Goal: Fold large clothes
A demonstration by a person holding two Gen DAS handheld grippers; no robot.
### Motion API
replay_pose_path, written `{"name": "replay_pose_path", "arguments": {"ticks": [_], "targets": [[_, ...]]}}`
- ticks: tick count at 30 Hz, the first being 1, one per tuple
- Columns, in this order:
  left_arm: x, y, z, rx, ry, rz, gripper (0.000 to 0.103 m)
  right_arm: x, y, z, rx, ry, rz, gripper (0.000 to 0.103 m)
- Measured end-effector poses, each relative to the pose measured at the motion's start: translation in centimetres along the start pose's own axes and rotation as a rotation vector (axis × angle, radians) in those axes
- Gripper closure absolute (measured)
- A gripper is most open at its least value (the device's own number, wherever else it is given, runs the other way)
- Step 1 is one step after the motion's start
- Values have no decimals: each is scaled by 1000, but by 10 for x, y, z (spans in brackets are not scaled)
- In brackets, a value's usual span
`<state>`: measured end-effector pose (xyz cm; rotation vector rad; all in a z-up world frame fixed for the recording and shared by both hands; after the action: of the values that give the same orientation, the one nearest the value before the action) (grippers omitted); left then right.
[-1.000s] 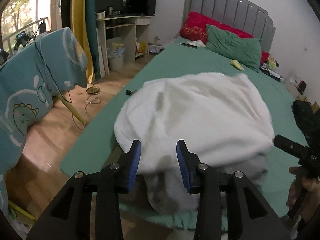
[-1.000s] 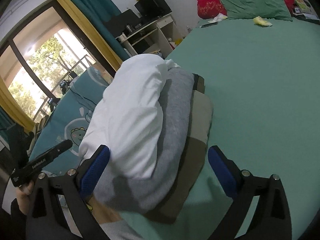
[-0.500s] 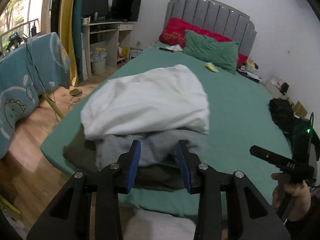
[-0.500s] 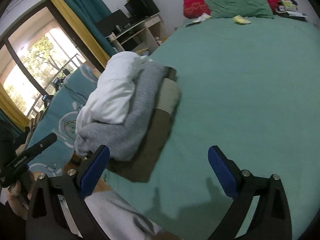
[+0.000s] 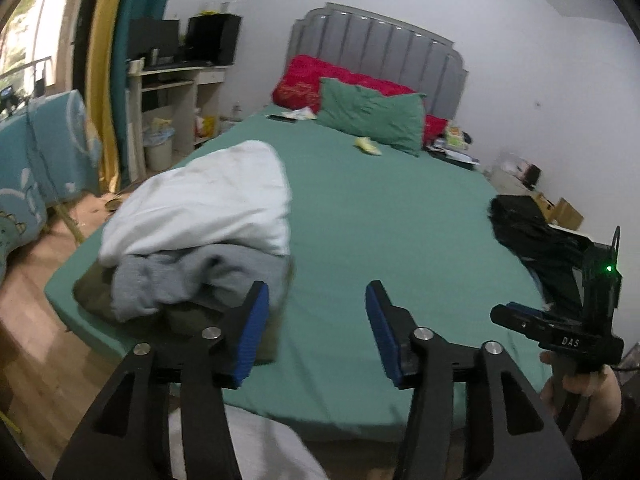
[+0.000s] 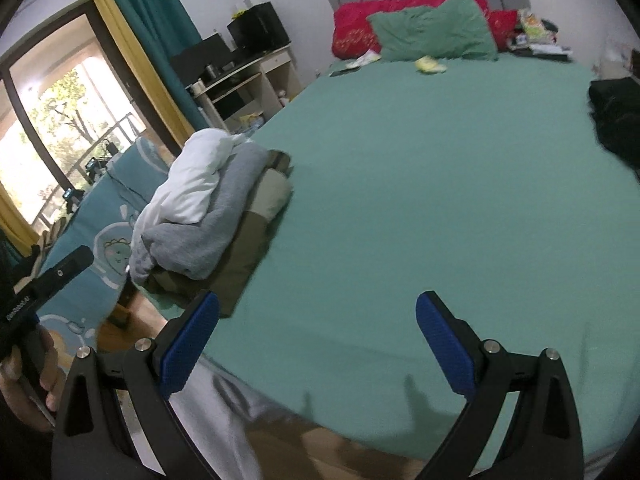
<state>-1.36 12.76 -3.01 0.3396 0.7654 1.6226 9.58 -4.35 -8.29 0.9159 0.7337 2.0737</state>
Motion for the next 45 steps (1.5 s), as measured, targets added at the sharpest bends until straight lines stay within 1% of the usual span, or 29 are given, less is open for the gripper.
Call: {"name": "replay_pose_path", "arguments": {"ticks": [1,3,11,15,17,19,22,23,25,27,28,30,33,35,39,42,45], "targets": [[-7,2,-1,-7,-8,-6,42,-4,8,-1,-10,5,-14,5],[-21,5,0,-13,-28,-11,41,-11,26,-2,-30,14,-44,5],[-69,22,7,-53,-81,-52,41,-30,87,-3,-117,22,-123,5],[-92,36,14,-102,-117,-19,41,-36,118,-4,-167,34,-165,5],[-101,43,17,-130,-133,-16,41,-36,130,-4,-188,41,-177,5],[-109,51,20,-159,-145,-12,36,-35,145,-4,-216,46,-195,4],[-118,64,25,-208,-153,-12,31,-34,166,-3,-267,40,-187,2],[-120,67,26,-219,-153,-4,30,-33,171,-3,-279,40,-191,2],[-125,71,30,-218,-158,28,23,-30,184,-3,-309,45,-211,2],[-128,76,33,-229,-160,58,23,-26,196,-3,-335,52,-230,2],[-128,80,33,-243,-152,50,23,-23,201,-3,-347,58,-238,2],[-127,87,33,-266,-133,14,23,-18,210,-3,-369,70,-255,2],[-122,90,33,-289,-114,2,23,-12,217,-2,-392,84,-274,2],[-120,88,32,-293,-111,2,23,-10,216,-2,-396,87,-272,2],[-111,86,31,-295,-96,-29,23,-10,206,0,-388,92,-284,1],[-104,81,34,-313,-78,-7,23,-14,198,-1,-376,83,-285,1],[-98,73,38,-314,-75,21,23,-18,190,1,-373,68,-281,1]]}}
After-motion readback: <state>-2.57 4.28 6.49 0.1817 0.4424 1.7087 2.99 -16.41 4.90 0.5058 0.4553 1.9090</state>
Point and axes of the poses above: each gripper's, at about its wrist camera, not at the fingertips, and y roughly against the way its jaws point, x to its left, z to its top, the point moved 2 cm from there along -y, roughly the way its jaws point, and after that the axes turned 6 degrees about x, right-handed, at the moved point
